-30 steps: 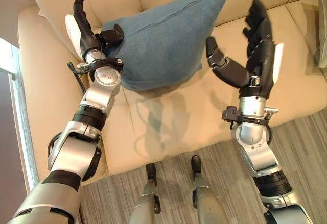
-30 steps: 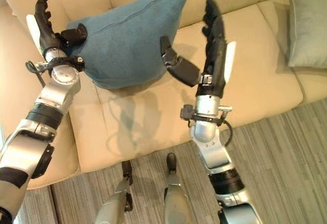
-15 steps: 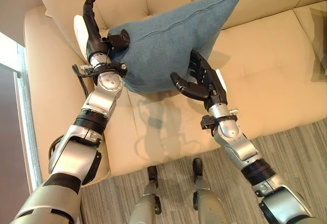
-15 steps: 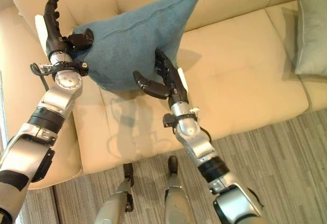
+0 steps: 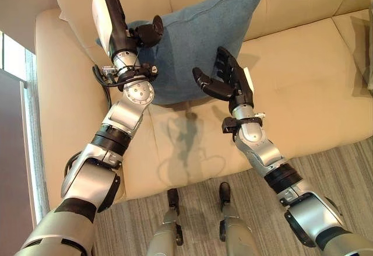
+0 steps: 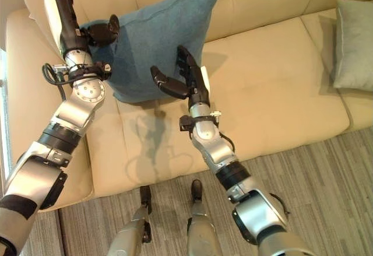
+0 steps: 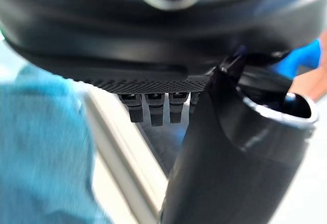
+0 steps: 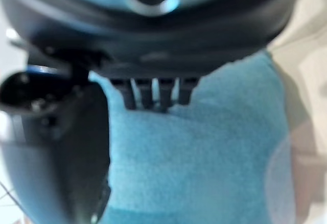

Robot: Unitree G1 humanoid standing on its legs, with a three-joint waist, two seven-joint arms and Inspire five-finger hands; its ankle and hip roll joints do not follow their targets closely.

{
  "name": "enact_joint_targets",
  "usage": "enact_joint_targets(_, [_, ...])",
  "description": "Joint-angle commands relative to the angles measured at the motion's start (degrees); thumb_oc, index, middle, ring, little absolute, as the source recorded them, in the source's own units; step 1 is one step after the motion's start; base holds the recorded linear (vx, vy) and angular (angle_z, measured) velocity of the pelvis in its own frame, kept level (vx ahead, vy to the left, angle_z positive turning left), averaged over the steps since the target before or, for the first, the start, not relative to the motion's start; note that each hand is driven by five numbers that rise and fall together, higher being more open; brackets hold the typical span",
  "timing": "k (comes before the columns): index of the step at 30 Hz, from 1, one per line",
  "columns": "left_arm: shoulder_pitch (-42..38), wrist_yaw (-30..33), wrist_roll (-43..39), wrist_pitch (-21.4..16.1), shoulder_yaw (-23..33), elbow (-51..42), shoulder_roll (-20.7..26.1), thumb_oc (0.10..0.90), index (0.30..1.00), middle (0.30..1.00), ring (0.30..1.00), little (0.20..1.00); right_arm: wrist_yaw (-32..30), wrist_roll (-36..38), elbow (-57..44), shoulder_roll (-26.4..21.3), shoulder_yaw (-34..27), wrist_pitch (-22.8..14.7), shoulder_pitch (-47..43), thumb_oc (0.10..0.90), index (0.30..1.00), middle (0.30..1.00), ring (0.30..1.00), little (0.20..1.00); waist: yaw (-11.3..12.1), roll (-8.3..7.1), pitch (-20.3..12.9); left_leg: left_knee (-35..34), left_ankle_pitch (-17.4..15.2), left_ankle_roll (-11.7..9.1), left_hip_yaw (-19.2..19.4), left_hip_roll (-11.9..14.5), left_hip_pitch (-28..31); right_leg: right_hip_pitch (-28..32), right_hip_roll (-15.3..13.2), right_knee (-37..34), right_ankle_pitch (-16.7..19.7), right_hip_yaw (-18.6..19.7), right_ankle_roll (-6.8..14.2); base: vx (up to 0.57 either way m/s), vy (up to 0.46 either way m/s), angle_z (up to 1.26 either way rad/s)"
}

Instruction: Pick up all the scattered cushions and arrange them neatly on the sofa.

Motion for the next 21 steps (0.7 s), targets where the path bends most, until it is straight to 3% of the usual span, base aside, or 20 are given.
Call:
enact_joint_targets(1, [-9.63,12.9,10.66,-1.89,4.32,-1.41,11.2,0.8,0.9,0.9,0.9,0.9,-1.24,-4.14,-1.08,2.76,-0.26,-6.9,-5.4,0.8,0.9,0.9,0.9,0.9,2.94,-0.72,-6.45,0.07,-8.36,-1.05,1.15,-0.32,5.42,1.98,0.58,4.11,-10.18,-0.51,1.46,0.03,0.016,0.03])
enact_joint_targets(5, [-6.46,21.34,13.52,5.25,9.39,2.17,17.16,0.8,0.9,0.9,0.9,0.9,-3.22,-4.88,-1.92,3.65,-1.29,-8.97,-2.56,0.8,0.9,0.9,0.9,0.9,3.52,-0.98,-7.63,0.07,-8.59,-0.87,1.16,-0.24,5.31,2.19,0.61,3.33,-9.92,-0.67,1.71,0.01,0.005,0.02])
enact_joint_targets(10, [4.32,22.52,14.78,5.9,16.35,-1.36,17.18,0.8,0.9,0.9,0.9,0.9,-5.22,-8.43,-2.74,2.93,-3.08,-8.13,-1.7,0.8,0.9,0.9,0.9,0.9,4.84,-1.59,-8.21,0.07,-8.68,-0.69,0.53,-0.27,5.5,2.84,0.54,3.23,-10.23,-1.15,1.63,0.01,0.002,0.06])
enact_joint_targets(12, [11.39,20.13,15.54,4.77,18.71,-2.78,16.01,0.8,0.9,0.9,0.9,0.9,-5.34,-9.71,-3.06,1.9,-4.06,-7.73,-1.74,0.8,0.9,0.9,0.9,0.9,5.23,-1.88,-8.55,0.07,-8.86,-0.62,0.48,-0.28,6.02,3.43,0.47,3.32,-10.51,-1.26,1.44,0.03,0.013,0.2])
enact_joint_targets(16, [29.02,13.27,15.19,-1.38,22.07,-9.68,7.9,0.8,0.9,0.9,0.9,0.9,-4.94,-10.92,-6.4,-1.22,-8.78,-7.35,0.99,0.8,0.9,0.9,0.9,0.9,6.21,-2.86,-8.88,0.07,-9.25,-0.44,-0.07,-0.54,7.53,5.38,0.27,3.55,-11.01,-1.61,1.11,0.05,0.007,0.15])
enact_joint_targets(21, [51.52,4.72,11.73,-6.69,23.69,-11.01,-1.44,0.8,0.9,0.9,0.9,0.9,-2.27,-13.75,-18.85,-6.74,-19.09,-8.51,16.79,0.8,0.9,0.9,0.9,0.9,6.71,-3.97,-9.93,0.07,-10.19,-0.02,-1.1,-0.6,10.59,9.04,-0.24,4.57,-12.39,-2.75,1.02,0.07,0.018,0.16])
